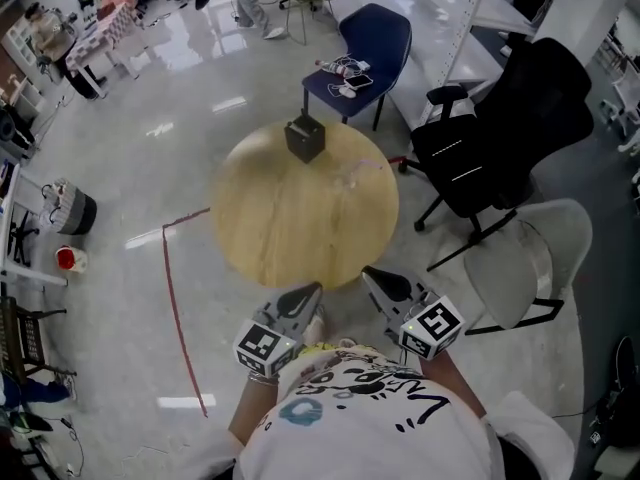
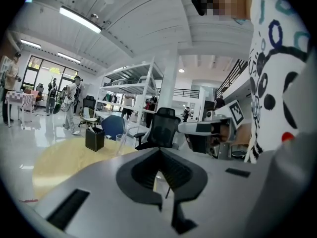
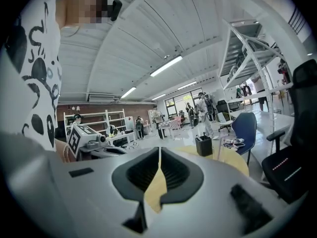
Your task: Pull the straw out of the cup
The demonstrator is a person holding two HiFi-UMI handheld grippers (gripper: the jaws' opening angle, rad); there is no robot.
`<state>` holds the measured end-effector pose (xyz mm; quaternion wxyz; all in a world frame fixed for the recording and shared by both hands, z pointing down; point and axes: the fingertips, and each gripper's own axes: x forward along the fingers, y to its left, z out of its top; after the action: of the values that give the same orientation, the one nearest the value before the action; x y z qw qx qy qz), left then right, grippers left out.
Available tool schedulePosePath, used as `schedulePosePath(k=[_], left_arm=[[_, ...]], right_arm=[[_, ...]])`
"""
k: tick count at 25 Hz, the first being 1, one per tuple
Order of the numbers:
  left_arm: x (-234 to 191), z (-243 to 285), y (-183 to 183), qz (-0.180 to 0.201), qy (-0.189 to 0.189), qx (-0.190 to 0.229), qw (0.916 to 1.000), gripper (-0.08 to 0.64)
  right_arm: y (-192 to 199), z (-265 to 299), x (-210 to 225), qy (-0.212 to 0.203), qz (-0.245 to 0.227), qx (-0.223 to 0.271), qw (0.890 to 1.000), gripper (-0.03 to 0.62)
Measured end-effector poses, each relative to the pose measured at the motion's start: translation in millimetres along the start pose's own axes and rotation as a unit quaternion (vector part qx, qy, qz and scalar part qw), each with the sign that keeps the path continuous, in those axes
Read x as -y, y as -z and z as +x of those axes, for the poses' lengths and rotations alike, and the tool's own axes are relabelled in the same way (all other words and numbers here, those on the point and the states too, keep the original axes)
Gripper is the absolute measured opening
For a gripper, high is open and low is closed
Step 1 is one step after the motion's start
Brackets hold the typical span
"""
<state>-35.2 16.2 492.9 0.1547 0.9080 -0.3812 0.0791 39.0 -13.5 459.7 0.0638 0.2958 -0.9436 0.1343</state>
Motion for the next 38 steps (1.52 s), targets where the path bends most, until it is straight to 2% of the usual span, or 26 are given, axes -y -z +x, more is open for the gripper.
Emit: schedulePosePath(k=[11, 19, 25, 30, 35, 38], left_arm=[[-55.1, -7.4, -11.6, 0.006, 0.022, 0.005, 0.9997, 0.015], [-78.2, -4.9, -16.0, 0.006, 0.035, 0.004, 0.9994, 0.015], [-88.4, 2.6, -19.7, 0.006, 0.044, 0.010, 0.9989, 0.015], [-101.5, 11.6, -14.5, 0.008, 0.049, -0.004, 0.9988, 0.015], [-102.1, 29.3, -26.3, 0.010, 0.061, -0.005, 0.9981, 0.015], [-106.9, 38.9, -17.7, 0.014, 0.065, -0.019, 0.9976, 0.015]], right_arm=[[-13.2, 49.7, -3.0, 0.024, -0.004, -0.003, 1.000, 0.029], [-24.6, 67.7, 1.8, 0.046, -0.010, 0.005, 0.999, 0.029], [-24.1, 73.1, 15.8, 0.059, -0.010, -0.003, 0.998, 0.029], [-32.4, 82.3, 28.5, 0.068, -0.009, 0.010, 0.998, 0.029], [-29.0, 80.2, 46.3, 0.081, -0.001, 0.007, 0.997, 0.029], [-28.1, 81.5, 57.3, 0.084, 0.003, 0.007, 0.996, 0.029]])
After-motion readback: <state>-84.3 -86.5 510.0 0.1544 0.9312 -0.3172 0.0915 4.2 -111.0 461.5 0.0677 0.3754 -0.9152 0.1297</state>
